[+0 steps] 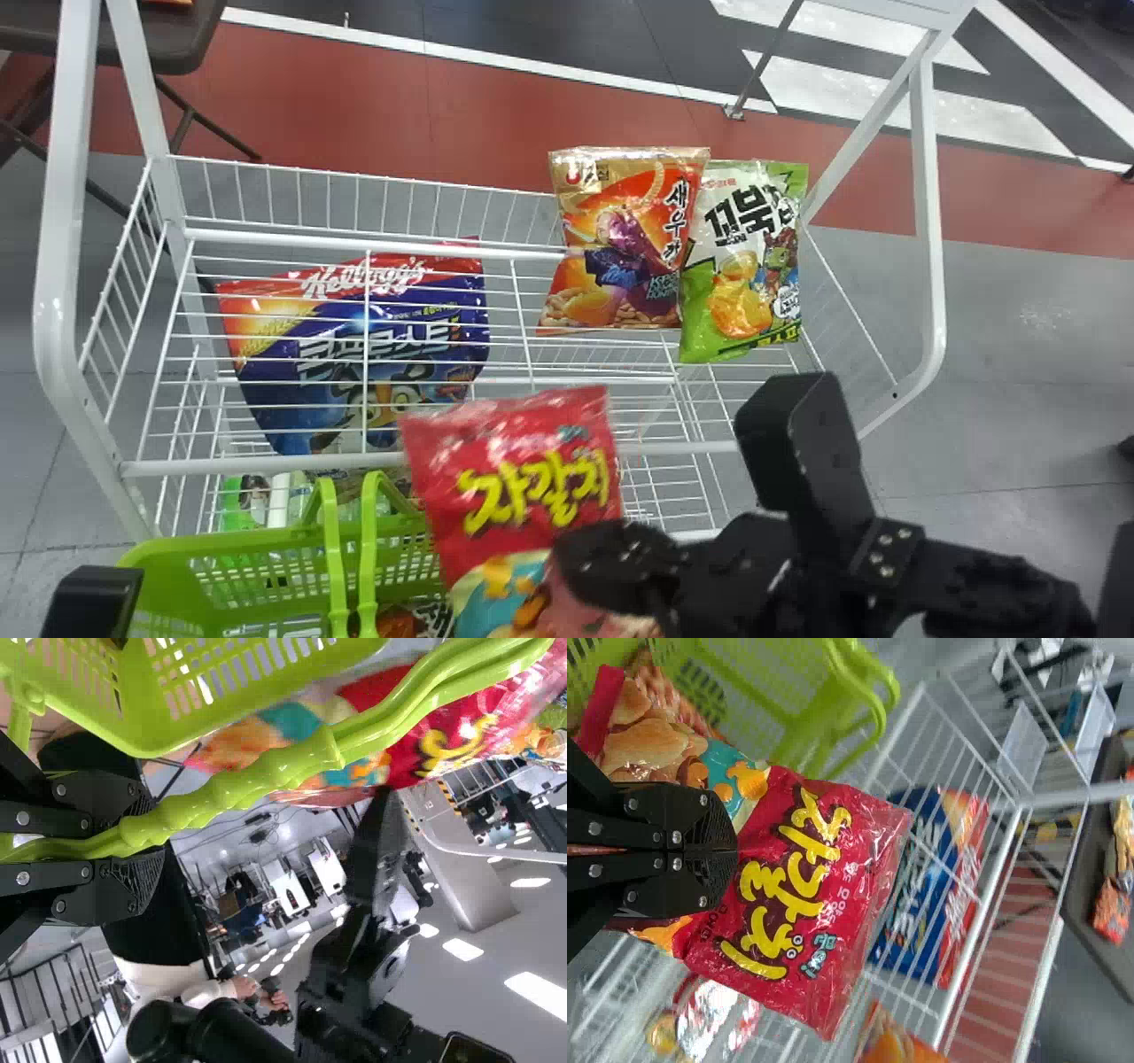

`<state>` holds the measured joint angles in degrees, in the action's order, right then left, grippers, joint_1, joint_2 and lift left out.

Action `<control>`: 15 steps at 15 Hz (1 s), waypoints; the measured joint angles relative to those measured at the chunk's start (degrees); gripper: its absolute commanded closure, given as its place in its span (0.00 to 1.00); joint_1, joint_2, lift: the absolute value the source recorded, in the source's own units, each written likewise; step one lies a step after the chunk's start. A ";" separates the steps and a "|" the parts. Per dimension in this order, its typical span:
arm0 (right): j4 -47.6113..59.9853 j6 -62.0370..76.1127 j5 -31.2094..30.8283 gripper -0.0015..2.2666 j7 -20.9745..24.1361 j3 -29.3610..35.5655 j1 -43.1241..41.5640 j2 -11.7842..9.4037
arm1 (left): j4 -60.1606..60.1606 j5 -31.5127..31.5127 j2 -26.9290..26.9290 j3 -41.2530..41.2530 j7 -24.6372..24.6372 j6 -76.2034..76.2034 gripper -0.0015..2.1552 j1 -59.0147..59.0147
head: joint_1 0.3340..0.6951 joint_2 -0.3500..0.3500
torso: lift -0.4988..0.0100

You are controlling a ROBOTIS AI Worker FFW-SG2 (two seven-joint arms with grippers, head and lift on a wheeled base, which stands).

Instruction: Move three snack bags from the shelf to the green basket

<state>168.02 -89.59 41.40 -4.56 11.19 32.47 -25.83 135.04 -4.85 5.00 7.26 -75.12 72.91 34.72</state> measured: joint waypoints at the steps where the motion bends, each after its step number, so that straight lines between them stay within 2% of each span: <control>1: -0.16 -0.02 -0.05 0.99 -0.09 -2.23 0.21 0.41 | 0.03 0.02 -0.04 0.00 0.04 0.00 0.85 0.00 | 1.00 0.00 | 0.90; 7: -10.04 -0.02 -9.08 0.99 -1.13 -15.67 0.20 0.73 | 0.38 0.02 0.00 -0.11 -0.11 0.00 0.85 0.34 | 1.00 0.00 | 0.90; 13: -21.22 6.50 -14.80 0.97 -2.81 -23.85 -2.47 0.31 | 0.41 0.07 -0.03 -0.02 -0.11 0.00 0.85 0.09 | 1.00 0.00 | 0.90; 14: -23.01 6.82 -15.04 0.84 -2.93 -24.86 -3.59 0.39 | 0.46 0.09 -0.05 0.06 -0.11 0.01 0.85 0.07 | 1.00 0.00 | 0.90; 15: -24.25 7.02 -15.57 0.49 -2.66 -25.67 -4.32 0.50 | 0.52 0.11 -0.06 0.07 -0.11 0.09 0.85 0.07 | 1.00 0.00 | 0.90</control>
<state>143.77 -82.57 25.83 -7.22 -14.48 28.15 -25.33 135.56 -4.74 4.95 7.33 -75.23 73.00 34.79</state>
